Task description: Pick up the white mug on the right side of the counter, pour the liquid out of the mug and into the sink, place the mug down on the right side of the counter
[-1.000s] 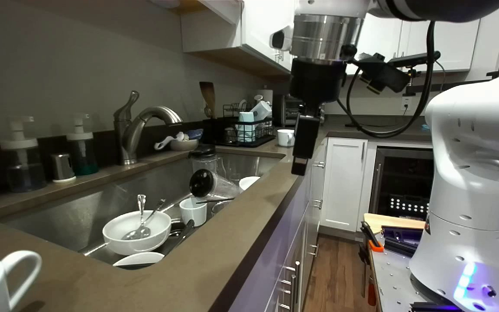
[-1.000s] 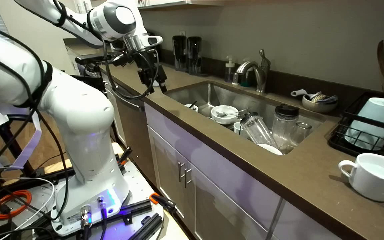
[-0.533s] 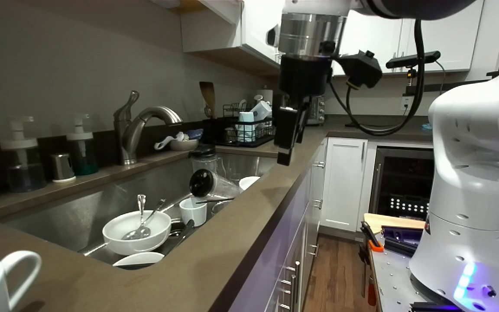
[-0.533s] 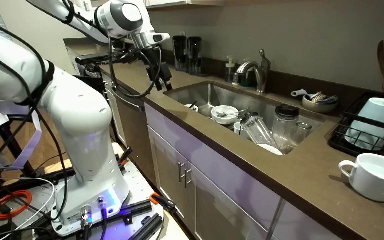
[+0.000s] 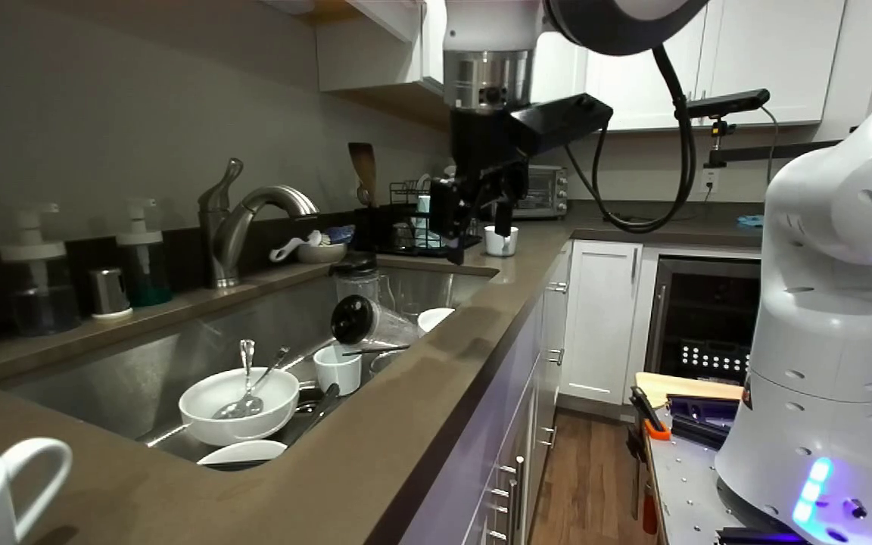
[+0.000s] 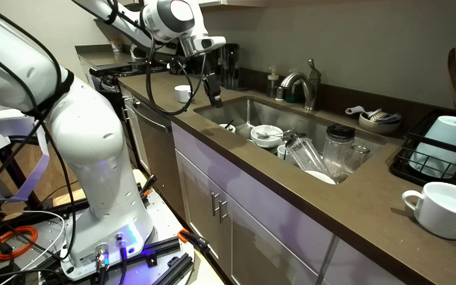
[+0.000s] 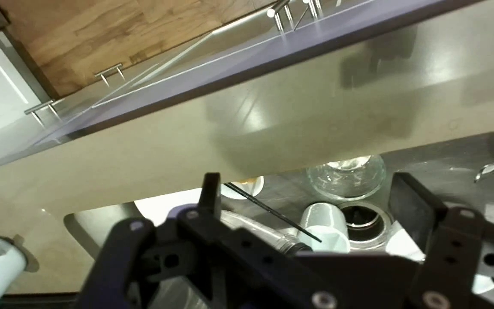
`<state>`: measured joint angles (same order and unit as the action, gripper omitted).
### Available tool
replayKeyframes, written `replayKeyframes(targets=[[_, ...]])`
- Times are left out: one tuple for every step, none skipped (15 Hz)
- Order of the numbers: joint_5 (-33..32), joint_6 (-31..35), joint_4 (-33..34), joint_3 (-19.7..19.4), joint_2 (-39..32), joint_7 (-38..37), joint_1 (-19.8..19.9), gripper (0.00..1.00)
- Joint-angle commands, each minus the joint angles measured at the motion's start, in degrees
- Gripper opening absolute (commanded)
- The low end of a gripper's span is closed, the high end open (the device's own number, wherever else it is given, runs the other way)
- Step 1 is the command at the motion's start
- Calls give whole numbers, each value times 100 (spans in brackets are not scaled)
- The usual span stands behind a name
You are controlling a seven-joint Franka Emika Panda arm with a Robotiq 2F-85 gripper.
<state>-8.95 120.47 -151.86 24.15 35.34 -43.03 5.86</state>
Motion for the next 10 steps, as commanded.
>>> replayKeyframes(targets=[[-273,-84,404,-194,-523,-774,178,100],[-298,-82,465,-271,-615,-942,195,100],[-306,-126,549,-375,-690,-1078,219,100],[-317,-150,624,-467,-784,-1223,224,100],[-302,-193,715,-593,-840,-1332,233,100],[-310,-181,775,-691,-917,-1451,251,100],[-309,-200,858,-820,-967,-1525,275,100],[-307,-213,948,-945,-1037,-1598,298,100],[-330,-187,1011,-1071,-1094,-1655,329,100],[-343,-162,1084,-1179,-1176,-1722,349,100]])
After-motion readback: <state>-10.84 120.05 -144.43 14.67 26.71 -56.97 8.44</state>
